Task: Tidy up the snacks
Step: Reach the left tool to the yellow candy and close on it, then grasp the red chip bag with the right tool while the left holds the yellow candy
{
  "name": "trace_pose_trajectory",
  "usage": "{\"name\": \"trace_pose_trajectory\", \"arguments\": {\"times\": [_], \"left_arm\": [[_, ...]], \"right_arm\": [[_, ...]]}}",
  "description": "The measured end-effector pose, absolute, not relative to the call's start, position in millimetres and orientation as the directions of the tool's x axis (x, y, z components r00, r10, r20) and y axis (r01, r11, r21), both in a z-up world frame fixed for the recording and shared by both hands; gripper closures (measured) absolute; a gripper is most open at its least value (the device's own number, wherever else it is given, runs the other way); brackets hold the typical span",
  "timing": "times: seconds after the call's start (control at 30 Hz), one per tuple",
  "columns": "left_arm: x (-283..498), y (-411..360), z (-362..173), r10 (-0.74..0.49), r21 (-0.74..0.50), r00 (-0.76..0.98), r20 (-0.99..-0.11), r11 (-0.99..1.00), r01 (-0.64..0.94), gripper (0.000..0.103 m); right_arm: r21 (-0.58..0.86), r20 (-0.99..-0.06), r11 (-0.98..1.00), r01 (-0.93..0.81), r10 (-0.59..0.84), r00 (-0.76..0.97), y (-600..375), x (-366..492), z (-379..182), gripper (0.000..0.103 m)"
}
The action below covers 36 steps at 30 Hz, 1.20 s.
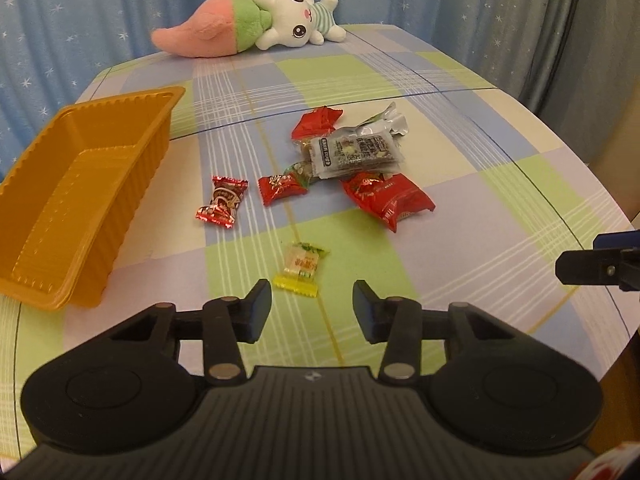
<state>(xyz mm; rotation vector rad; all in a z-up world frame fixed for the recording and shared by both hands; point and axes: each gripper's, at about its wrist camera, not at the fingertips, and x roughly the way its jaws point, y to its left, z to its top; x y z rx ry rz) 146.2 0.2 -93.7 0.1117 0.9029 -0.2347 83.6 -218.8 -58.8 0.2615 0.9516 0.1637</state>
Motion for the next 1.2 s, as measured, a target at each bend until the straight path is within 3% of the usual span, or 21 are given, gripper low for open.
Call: {"name": "trace_pose_trajectory", "arguments": {"times": [0.57,0.73,1.2], "left_arm": [[197.2,3.3,-119.9,-0.182,-0.017,0.528,-0.829,0.953,0.303,0.071],[200.8,2.5,-123.7,-0.198,-0.035,0.508,-0.838,0.950,0.312,0.083],[185.3,21.9,-101.7,-0.189,-0.052,0.528,-0.828,0.963,0.263,0.084]], "right_arm": [[0.302,-0.794,0.952,0.049,0.223,0.565,-220.7,121.5,-68.9,0.014],[0.305,-0.796,0.951,0.049,0.227,0.562,-218.4,129.1,-70.6,0.014],[0.336,-0.772,0.939,-0.073,0.319,0.549,-191.8,156.5,-76.6,0.014]]}}
